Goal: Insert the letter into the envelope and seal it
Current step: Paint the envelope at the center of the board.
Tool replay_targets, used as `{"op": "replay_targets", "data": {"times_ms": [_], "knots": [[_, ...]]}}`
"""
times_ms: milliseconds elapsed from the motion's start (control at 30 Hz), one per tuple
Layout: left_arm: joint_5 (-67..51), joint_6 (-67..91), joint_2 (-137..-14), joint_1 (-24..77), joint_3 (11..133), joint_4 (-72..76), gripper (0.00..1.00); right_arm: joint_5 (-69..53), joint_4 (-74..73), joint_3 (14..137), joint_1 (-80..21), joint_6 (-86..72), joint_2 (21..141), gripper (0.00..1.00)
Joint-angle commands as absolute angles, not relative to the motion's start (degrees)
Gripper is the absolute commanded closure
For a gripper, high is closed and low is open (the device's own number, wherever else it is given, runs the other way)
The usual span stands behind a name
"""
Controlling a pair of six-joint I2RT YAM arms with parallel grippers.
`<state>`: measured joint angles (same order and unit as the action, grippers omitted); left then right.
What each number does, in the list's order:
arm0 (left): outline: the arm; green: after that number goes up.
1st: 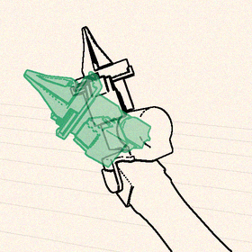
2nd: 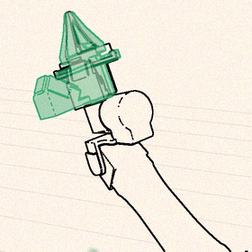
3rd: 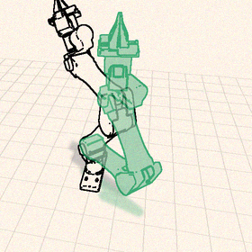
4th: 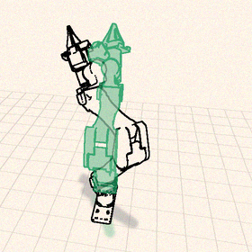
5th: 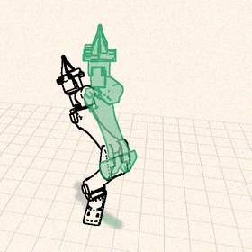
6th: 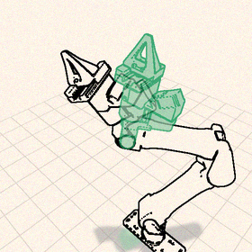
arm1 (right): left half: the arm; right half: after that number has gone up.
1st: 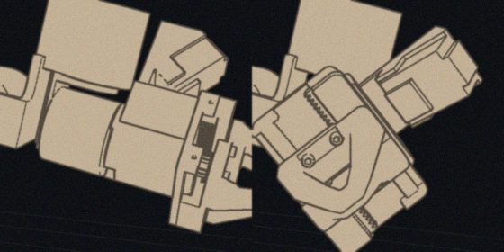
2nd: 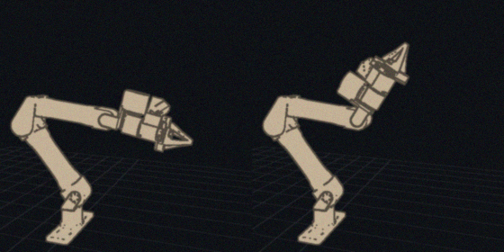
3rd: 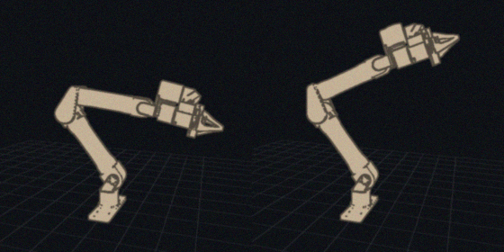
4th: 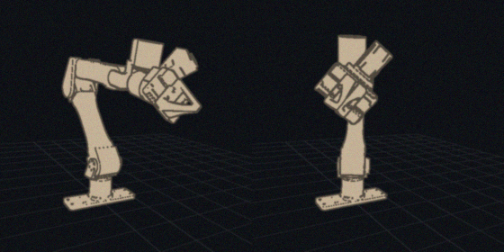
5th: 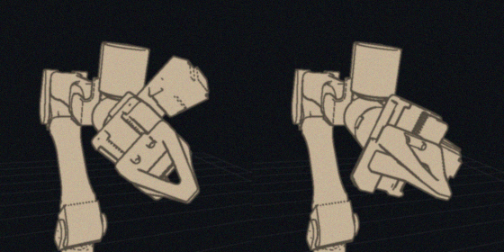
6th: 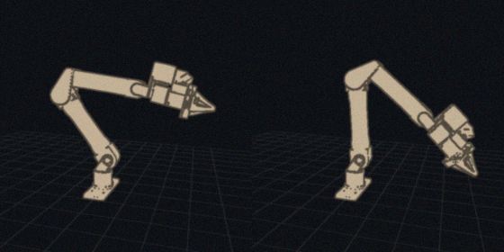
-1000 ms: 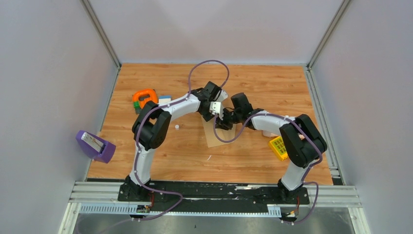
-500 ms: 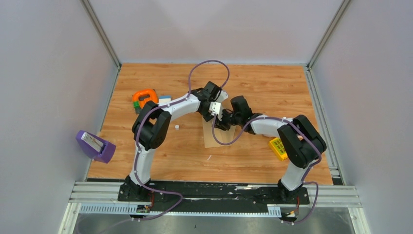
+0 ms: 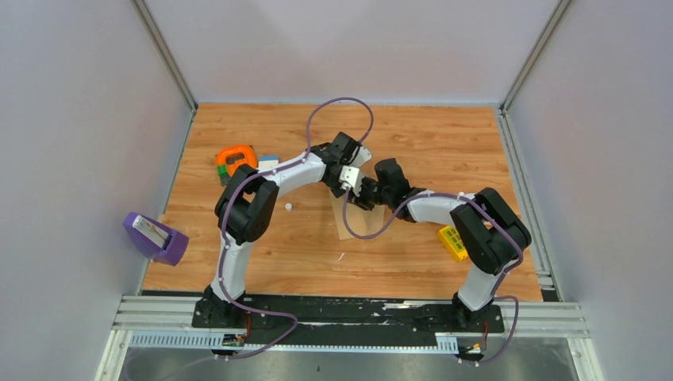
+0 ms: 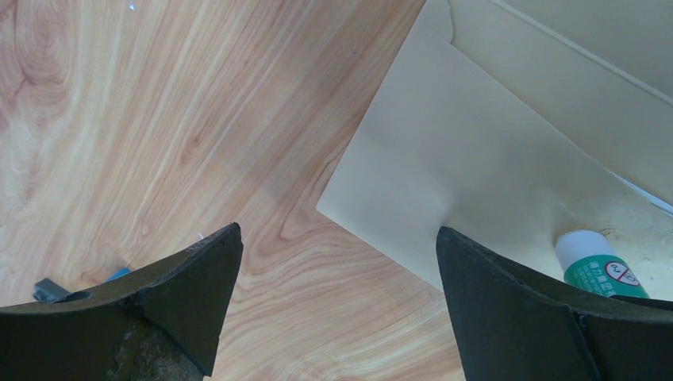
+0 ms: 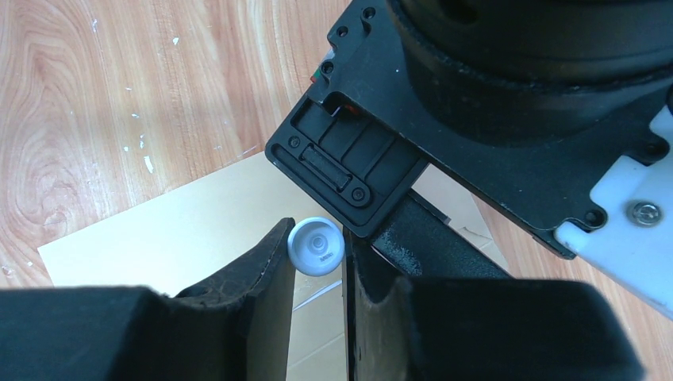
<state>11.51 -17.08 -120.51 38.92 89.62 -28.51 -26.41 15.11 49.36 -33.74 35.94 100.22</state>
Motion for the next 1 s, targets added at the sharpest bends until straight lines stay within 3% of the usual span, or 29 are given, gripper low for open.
{"op": "replay_targets", "data": {"times_ms": [0,233,567,967], "knots": [[8.9,-17.8,-120.4,40.8,88.5,-29.8,0.00,-24.8,16.2,49.6,-33.8,37.0,99.5,1.00],[10.0,-17.5,-120.8,40.8,88.9,-30.2,0.00,-42.4,4.3,53.1,-33.6,34.6,99.4,1.00],[10.0,-17.7,-120.9,40.8,88.8,-30.1,0.00,-47.8,-5.3,56.0,-33.6,38.7,101.2,1.00],[9.0,-17.6,-120.4,41.1,88.5,-30.1,0.00,-28.8,14.4,51.9,-33.7,30.2,100.3,1.00]]}}
